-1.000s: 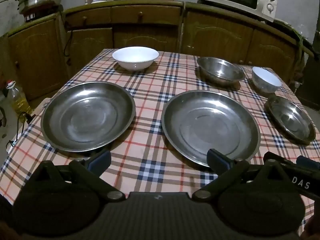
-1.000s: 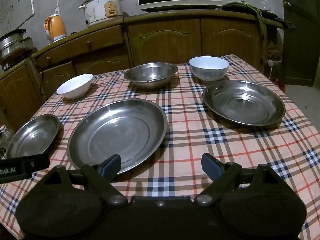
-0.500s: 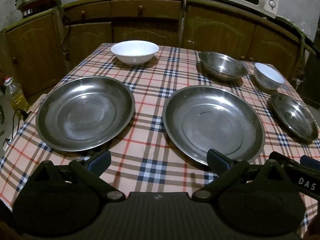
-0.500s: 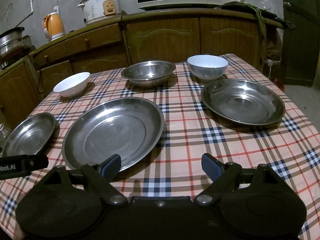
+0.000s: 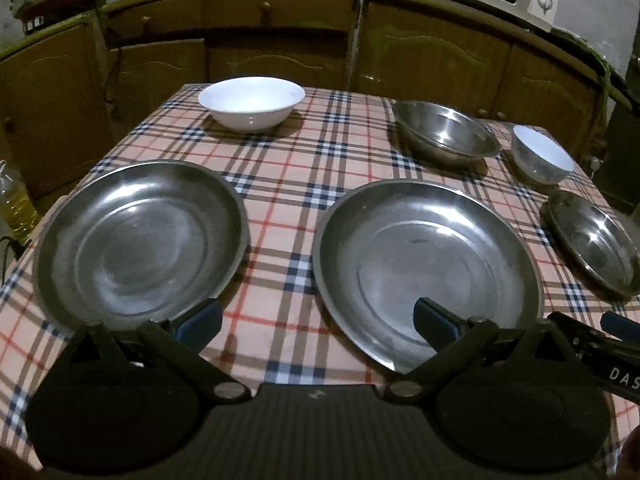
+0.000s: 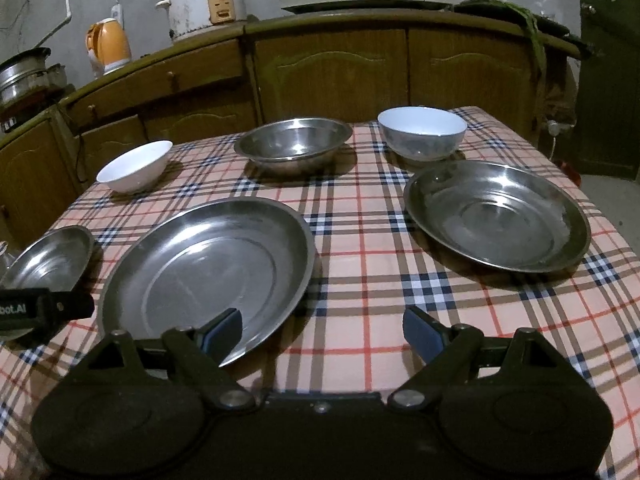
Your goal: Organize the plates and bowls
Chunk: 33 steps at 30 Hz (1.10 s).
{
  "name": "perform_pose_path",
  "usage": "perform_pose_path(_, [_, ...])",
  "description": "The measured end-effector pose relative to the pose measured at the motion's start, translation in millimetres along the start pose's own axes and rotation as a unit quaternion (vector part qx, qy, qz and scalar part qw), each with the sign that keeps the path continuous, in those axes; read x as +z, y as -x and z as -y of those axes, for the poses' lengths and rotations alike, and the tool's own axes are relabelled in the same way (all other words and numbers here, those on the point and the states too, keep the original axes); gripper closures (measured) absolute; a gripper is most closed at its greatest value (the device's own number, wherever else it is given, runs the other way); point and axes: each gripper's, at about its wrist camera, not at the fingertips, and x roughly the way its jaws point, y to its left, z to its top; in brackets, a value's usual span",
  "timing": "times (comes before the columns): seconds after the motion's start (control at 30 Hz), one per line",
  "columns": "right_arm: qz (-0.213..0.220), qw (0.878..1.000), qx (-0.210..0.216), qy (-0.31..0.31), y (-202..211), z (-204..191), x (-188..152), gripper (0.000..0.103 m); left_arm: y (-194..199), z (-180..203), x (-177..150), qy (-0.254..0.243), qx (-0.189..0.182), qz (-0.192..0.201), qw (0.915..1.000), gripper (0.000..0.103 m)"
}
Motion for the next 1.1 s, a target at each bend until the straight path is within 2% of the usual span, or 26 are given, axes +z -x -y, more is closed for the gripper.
perform_pose_path(0.17, [0.005, 1.000, 0.015, 0.005, -14, 5, 6, 0.000, -15, 3, 1, -0.002, -0.007, -0.015, 0.9999, 0.000])
perform_pose_path(0.3, [-0.013, 1.000, 0.010, 0.005, -28, 9, 13, 0.000, -24, 6, 4, -0.011, -0.015, -0.014, 0.9997, 0.000])
perform_pose_path(0.47, [-0.024, 0.999, 0.029, -0.009, -46, 14, 17, 0.000, -44, 7, 13, -0.003, -0.024, -0.022, 0.9995, 0.010])
perform_pose_path(0.57, [-0.026, 0.999, 0.027, -0.008, -56, 14, 21, 0.000, -56, 9, 18, -0.006, -0.025, -0.029, 0.9992, 0.023])
perform_pose_path(0.63, [-0.027, 0.999, 0.027, -0.007, -64, 14, 23, 0.001, -63, 10, 21, -0.007, -0.033, -0.036, 0.9988, 0.041])
perform_pose_path(0.77, [-0.031, 0.999, 0.039, -0.010, -77, 11, 28, 0.007, -72, 14, 24, -0.021, -0.028, -0.032, 0.9989, 0.055])
perform_pose_path(0.8, [-0.033, 0.998, 0.043, -0.012, -79, 10, 28, 0.008, -73, 14, 25, -0.021, -0.029, -0.031, 0.9989, 0.062])
perform_pose_path(0.83, [-0.031, 0.998, 0.044, -0.013, -80, 9, 29, 0.013, -73, 13, 27, -0.019, -0.032, -0.033, 0.9988, 0.069])
perform_pose_path(0.87, [-0.028, 0.999, 0.041, -0.012, -80, 8, 29, 0.026, -73, 12, 28, -0.018, -0.037, -0.034, 0.9986, 0.073])
perform_pose_path(0.9, [-0.026, 0.999, 0.038, -0.011, -81, 6, 30, 0.044, -73, 12, 29, -0.017, -0.042, -0.036, 0.9983, 0.077])
perform_pose_path(1.03, [-0.033, 0.999, 0.028, -0.009, -78, 4, 30, 0.050, -69, 14, 27, -0.026, -0.037, -0.033, 0.9984, 0.078])
perform_pose_path(1.1, [-0.034, 0.999, 0.024, -0.009, -74, 6, 28, 0.058, -65, 12, 26, -0.020, -0.041, -0.032, 0.9985, 0.078])
